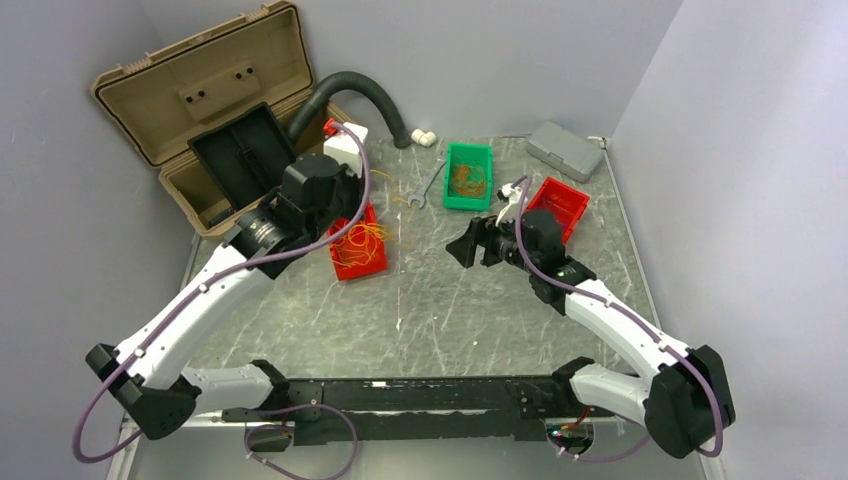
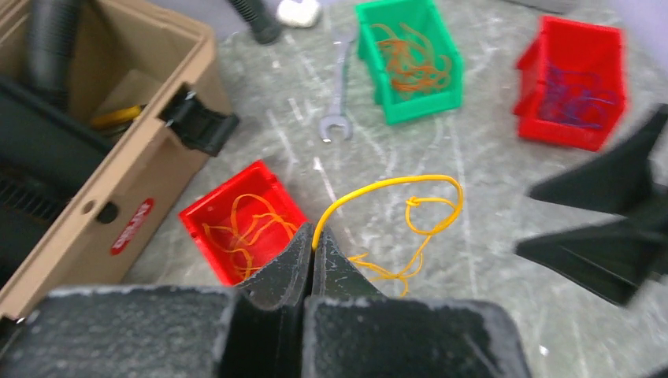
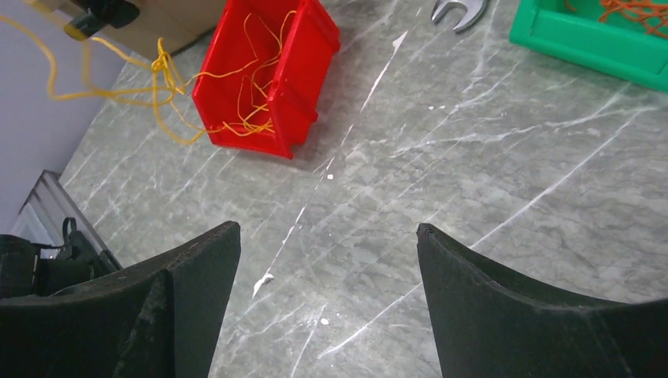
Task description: Untangle the cables
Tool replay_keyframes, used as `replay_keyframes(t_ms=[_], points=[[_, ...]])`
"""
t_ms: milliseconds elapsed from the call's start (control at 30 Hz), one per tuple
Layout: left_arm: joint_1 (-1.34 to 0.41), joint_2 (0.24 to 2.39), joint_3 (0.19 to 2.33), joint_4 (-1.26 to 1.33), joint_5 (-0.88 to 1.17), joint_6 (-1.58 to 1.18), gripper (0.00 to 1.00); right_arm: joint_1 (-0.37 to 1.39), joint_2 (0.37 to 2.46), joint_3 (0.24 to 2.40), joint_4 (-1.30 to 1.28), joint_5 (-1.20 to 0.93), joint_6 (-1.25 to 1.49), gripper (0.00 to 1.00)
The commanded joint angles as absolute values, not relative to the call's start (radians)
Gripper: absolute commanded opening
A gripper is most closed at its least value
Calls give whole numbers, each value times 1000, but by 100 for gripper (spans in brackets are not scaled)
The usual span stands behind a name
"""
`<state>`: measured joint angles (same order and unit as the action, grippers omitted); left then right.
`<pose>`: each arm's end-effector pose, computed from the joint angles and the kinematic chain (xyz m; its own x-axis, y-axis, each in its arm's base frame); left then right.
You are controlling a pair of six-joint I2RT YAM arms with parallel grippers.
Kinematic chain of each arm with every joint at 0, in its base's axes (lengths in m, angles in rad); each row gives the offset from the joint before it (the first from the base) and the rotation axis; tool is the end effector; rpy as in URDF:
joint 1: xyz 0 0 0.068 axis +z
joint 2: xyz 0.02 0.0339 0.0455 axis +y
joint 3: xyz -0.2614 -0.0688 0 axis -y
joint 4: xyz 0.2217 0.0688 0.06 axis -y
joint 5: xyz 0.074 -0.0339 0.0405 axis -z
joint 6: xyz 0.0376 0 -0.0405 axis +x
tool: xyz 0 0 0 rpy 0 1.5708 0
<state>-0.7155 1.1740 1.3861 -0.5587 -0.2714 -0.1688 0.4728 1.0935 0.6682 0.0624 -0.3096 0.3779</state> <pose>0.1778 -0.1411 0.4225 -0.3270 0.0697 -0.9425 0.3923 0.9173 -0.0682 0.1989 0.1146 0.2699 -0.5473 0.1148 -0.8290 -0.5222 0.7272 0.4455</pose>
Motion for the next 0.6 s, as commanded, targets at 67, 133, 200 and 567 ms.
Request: replay_keyframes(t_ms=[67,133,200,567], points=[[-609,1273,1415,-514,-422,-189,0,474,1026,672,92,-250,369,84],[-583,1312,1386,-476,-465,-231,0,474,1006,671,85,-245,365,84],[-563,1362,1326,-412,-538,-275,0,473,994,668,83,-241,362,84],[-474,1665,1198,-319,-554,-558,0,473,951,648,51,-202,353,84]])
